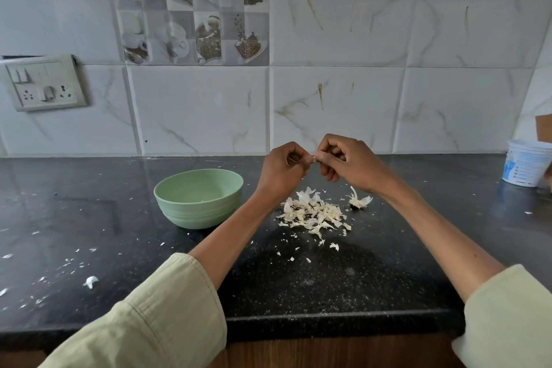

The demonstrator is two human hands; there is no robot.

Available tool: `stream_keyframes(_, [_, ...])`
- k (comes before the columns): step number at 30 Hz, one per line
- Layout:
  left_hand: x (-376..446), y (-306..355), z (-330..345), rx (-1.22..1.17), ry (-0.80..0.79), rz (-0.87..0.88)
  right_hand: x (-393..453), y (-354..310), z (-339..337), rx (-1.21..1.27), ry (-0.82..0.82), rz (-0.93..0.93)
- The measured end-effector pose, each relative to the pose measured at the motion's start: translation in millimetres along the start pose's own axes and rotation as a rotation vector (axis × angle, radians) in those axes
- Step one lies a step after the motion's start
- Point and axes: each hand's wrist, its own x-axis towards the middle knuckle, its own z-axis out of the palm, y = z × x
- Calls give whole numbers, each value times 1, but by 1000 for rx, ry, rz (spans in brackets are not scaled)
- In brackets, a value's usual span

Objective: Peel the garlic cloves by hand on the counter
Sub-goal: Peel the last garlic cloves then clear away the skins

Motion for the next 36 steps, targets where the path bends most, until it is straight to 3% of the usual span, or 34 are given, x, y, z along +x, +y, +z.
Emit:
stream_keyframes(13, [1, 3, -6, -330, -76, 0, 1, 2, -11, 431, -114, 108])
stream_keyframes(25, [2, 4, -6, -339, -85, -32, 0, 3, -14, 506, -131, 163])
stream_keyframes(29, [3, 4, -6, -190, -42, -57, 0, 5, -15, 468, -90, 149])
stream_keyframes(36, [-3, 2, -3, 433, -103, 118, 1, 8, -21, 414, -26, 124])
